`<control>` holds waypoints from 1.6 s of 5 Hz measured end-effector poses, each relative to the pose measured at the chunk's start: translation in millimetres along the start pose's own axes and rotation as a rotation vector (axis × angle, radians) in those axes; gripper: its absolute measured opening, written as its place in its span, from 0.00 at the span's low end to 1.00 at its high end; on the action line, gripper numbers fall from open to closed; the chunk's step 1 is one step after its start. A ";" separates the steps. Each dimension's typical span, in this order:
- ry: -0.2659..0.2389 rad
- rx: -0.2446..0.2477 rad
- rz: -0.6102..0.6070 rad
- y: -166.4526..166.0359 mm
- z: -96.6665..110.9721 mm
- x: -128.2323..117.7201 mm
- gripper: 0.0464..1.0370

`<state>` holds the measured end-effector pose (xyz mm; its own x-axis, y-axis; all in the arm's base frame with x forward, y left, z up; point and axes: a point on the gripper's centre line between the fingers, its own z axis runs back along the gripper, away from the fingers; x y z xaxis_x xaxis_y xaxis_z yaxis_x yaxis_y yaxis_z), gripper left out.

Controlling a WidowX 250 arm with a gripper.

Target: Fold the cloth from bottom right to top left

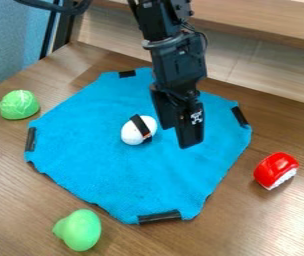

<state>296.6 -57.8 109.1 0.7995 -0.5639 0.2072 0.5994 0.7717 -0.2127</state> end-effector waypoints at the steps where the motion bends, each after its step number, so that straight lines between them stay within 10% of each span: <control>1: 0.025 -0.018 0.008 0.1 -9.0 -4.5 0.96; 4: 0.141 0.018 -0.230 -27.4 -37.0 -15.8 0.96; 8: 0.135 0.106 -0.381 -31.4 -59.8 -58.5 0.96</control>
<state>233.5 -66.6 46.5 0.5232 -0.8432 0.1235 0.8518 0.5220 -0.0440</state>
